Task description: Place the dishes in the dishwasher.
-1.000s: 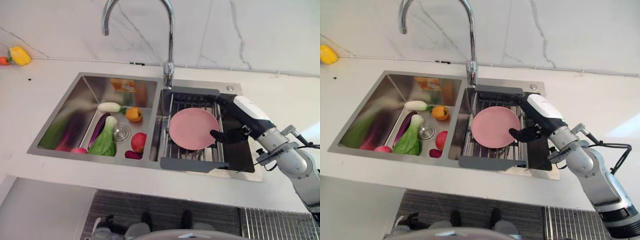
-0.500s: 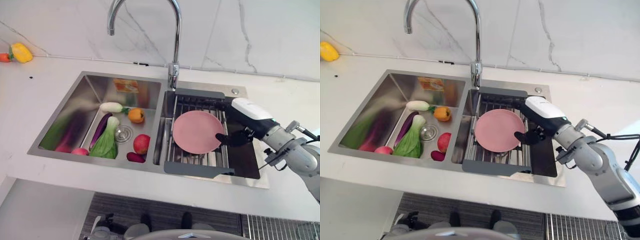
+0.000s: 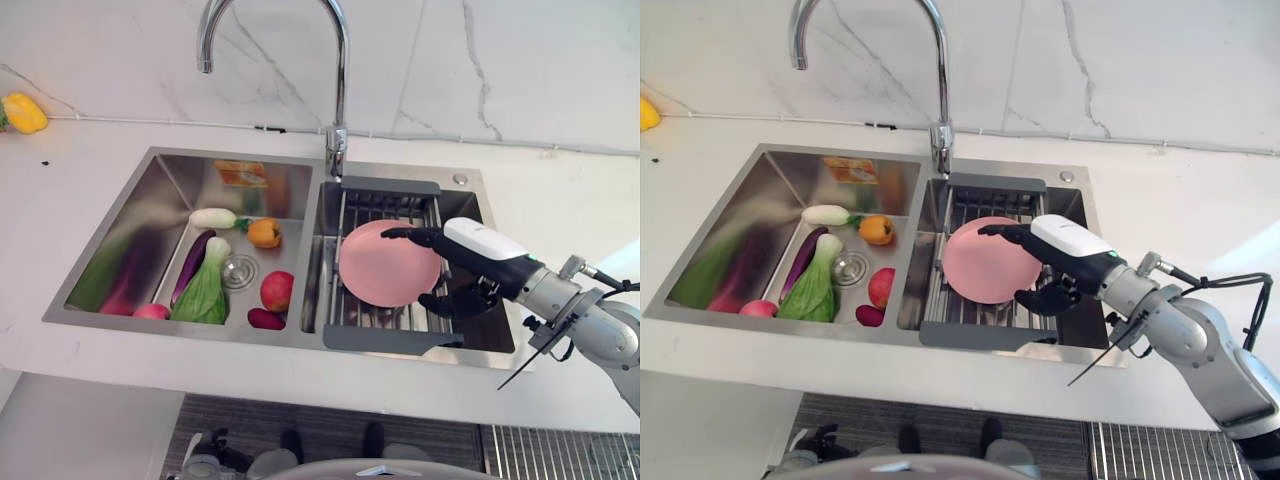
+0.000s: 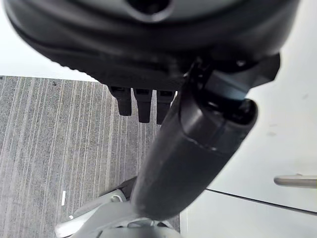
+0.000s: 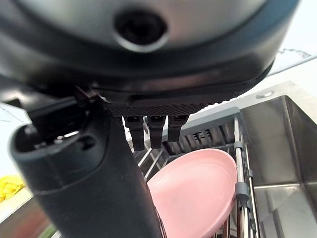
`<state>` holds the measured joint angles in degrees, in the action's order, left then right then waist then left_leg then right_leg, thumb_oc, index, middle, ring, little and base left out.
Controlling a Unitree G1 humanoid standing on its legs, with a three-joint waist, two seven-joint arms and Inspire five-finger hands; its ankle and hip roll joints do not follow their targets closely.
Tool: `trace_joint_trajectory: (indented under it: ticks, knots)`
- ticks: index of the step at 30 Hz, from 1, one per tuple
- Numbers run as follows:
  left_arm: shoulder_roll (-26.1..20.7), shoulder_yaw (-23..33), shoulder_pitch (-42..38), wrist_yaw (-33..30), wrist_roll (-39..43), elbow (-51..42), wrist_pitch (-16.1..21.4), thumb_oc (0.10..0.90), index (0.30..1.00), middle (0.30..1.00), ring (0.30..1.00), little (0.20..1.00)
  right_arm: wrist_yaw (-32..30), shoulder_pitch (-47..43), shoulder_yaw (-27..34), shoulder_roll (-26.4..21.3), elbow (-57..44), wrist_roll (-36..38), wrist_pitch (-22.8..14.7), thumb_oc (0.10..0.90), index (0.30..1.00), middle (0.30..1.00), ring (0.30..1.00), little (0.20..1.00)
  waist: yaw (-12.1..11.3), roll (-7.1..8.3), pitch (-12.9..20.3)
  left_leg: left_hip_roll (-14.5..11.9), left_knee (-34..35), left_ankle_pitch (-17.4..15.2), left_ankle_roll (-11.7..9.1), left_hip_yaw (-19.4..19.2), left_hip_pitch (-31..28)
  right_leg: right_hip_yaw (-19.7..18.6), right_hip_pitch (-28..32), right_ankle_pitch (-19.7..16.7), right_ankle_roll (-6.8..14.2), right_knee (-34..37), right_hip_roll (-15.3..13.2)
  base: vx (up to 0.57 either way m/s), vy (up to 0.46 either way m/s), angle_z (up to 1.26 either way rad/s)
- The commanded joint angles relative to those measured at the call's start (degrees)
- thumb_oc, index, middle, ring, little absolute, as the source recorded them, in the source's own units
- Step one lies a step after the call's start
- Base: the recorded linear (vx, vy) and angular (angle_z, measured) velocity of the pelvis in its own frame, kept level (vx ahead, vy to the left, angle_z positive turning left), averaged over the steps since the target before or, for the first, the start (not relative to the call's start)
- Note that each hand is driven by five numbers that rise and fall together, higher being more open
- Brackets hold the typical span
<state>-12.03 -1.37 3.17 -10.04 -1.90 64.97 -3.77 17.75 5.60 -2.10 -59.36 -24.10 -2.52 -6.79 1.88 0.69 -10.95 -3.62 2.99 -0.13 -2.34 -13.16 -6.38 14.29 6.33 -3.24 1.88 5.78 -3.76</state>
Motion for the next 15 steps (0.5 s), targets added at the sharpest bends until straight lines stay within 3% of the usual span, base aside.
trace_joint_trajectory:
  ticks: [1,15]
  knots:
    - [-0.57,-2.67,-2.09,0.01,-2.18,3.48,1.0,0.8,0.9,0.9,0.9,0.9,-0.42,-2.37,1.05,-4.62,-4.21,0.84,-3.05,0.8,0.9,0.9,0.9,0.9,-0.6,0.56,2.84,-9.63,2.01,1.91,-7.53,2.8,0.65,3.24,2.38,3.8,8.84,-0.78,-10.62,0.0,0.0,0.0]
    - [-0.78,-2.68,-1.79,0.32,-2.76,3.88,0.98,0.8,0.9,0.9,0.9,0.9,0.8,-2.54,-3.61,-6.2,-0.23,-4.58,-3.39,0.8,0.9,0.9,0.9,0.9,-0.99,0.75,2.46,-9.18,2.01,1.67,-7.44,3.1,0.59,3.31,2.62,3.64,8.83,-0.78,-10.88,0.0,0.0,0.0]
